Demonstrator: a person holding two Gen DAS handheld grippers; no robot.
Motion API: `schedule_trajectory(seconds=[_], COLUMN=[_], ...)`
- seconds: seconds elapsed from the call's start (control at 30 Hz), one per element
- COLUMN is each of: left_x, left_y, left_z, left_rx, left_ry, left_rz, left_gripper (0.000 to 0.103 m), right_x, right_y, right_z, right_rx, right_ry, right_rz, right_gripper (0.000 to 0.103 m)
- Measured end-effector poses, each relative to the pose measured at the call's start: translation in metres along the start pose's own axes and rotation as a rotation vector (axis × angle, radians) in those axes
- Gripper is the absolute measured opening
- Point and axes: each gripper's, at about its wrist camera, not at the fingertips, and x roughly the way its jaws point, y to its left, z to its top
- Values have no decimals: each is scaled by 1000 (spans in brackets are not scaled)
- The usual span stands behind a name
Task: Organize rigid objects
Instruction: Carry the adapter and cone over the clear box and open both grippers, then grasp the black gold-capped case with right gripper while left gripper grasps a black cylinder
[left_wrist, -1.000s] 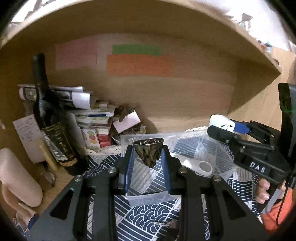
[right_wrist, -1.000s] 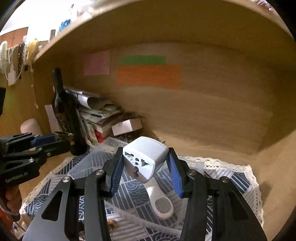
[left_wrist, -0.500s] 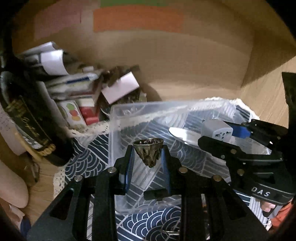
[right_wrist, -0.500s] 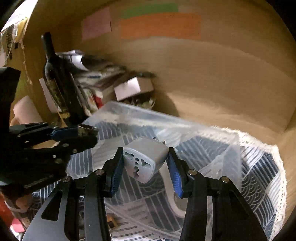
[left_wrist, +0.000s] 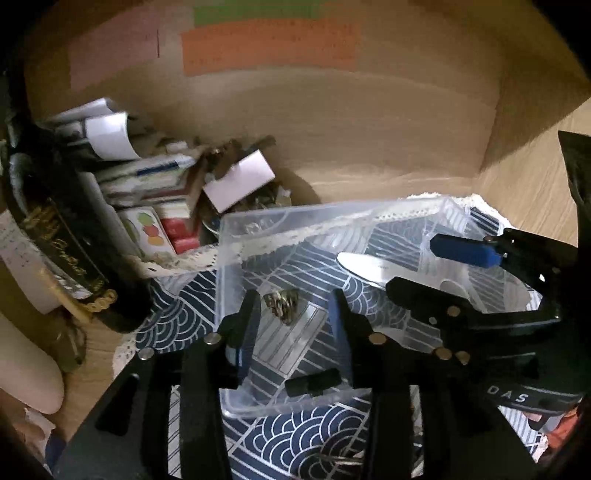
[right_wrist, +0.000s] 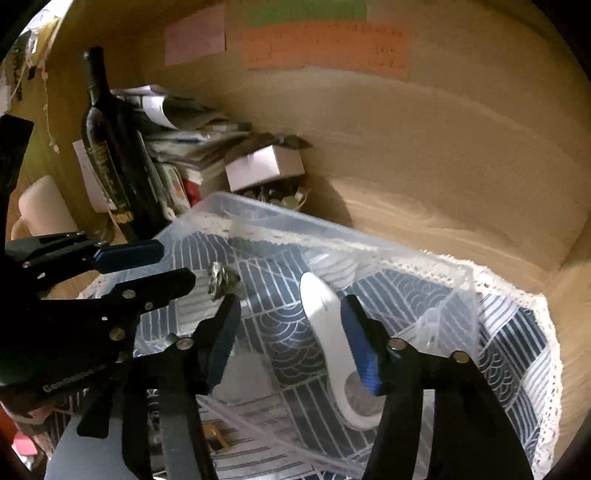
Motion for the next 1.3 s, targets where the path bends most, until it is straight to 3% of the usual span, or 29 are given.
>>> schedule_trajectory(seconds=[0.33,0.5,0.83,1.1,1.3], left_x=[-61,-83,-78,-65,-67], left_y=[1,6,16,11,16], left_z=[-8,-23,-75,-113,-127], left_rx=[7,4,-13,-13,-29], left_ry=[-113,-127,3,100,119], left_rz=[9,8,-17,-95,-125], left_gripper=[71,84,84,59,49], right_x=[-60,-77,-70,-36,-6], right_y=[16,23,41,53,64], right_z=[-6,-21,-73,-84,-76], right_rx=[-28,-30,-2,43,38], right_ry=[-99,-104,4,109,179], right_rz=[-33,-30,13,63,87], right_gripper=[73,78,82,82,78])
